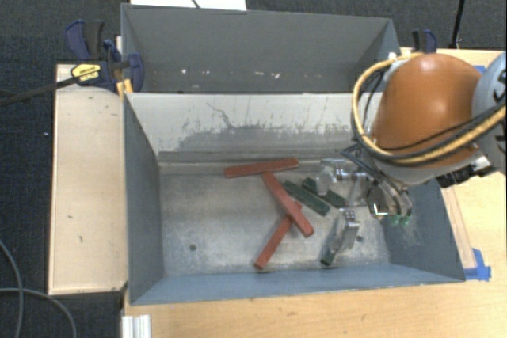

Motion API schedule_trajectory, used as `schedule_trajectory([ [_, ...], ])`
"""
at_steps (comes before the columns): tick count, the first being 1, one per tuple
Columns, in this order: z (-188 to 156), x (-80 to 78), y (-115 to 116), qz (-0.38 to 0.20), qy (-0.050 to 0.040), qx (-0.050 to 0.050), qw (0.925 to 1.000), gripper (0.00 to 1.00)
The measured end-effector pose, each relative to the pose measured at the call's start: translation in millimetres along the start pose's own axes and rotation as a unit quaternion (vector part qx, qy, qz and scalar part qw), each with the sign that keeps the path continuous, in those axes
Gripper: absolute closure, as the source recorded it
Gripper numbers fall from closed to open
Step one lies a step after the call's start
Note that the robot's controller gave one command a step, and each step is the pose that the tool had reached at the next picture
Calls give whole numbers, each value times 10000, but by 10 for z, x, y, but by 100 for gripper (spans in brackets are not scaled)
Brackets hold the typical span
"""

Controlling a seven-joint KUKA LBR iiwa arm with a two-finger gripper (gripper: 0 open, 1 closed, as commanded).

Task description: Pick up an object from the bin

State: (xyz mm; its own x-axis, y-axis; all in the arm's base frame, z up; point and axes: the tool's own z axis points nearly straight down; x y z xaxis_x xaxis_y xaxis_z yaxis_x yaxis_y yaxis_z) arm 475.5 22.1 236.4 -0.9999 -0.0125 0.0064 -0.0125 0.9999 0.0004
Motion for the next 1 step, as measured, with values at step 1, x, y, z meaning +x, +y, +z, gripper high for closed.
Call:
schedule_trajectory([
  [1,-40,-14,-1,5,-42,-1,10000,0],
])
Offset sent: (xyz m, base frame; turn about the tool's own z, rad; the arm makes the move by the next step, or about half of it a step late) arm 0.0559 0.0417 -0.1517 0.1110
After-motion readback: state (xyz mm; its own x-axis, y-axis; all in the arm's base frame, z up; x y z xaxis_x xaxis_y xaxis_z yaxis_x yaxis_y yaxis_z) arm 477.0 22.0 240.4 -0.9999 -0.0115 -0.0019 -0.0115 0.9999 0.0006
